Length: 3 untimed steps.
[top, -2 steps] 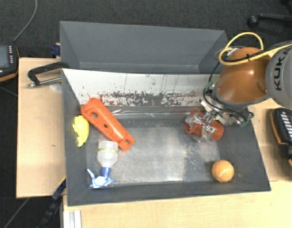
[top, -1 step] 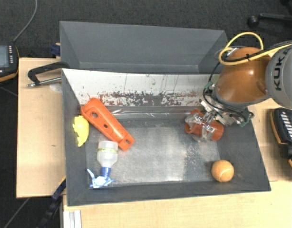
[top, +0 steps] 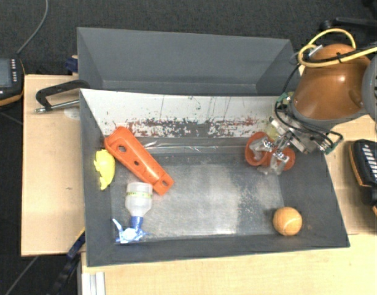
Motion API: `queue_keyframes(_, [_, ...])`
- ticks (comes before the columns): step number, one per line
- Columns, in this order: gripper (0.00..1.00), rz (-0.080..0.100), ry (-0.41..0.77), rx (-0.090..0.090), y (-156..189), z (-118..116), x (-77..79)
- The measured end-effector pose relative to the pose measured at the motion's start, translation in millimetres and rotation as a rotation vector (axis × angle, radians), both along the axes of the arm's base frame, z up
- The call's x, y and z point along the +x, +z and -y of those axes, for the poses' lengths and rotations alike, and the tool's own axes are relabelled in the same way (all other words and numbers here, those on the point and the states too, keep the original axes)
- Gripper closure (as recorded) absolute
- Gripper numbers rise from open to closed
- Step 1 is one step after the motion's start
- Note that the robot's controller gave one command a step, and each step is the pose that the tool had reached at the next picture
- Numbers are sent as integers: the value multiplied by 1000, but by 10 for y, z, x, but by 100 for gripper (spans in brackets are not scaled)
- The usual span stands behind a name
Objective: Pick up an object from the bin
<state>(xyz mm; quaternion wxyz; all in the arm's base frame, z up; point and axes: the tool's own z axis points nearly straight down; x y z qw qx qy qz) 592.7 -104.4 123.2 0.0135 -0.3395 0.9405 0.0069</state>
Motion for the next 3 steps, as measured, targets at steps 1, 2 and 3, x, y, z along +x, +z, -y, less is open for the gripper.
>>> queue_keyframes(1, [100, 6, 41, 1, 696, -74, -47])
queue_keyframes(2, [100, 7, 40, 1, 1365, -159, -54])
queue_keyframes(3, [100, 7, 39, 1, 1521, -174, -55])
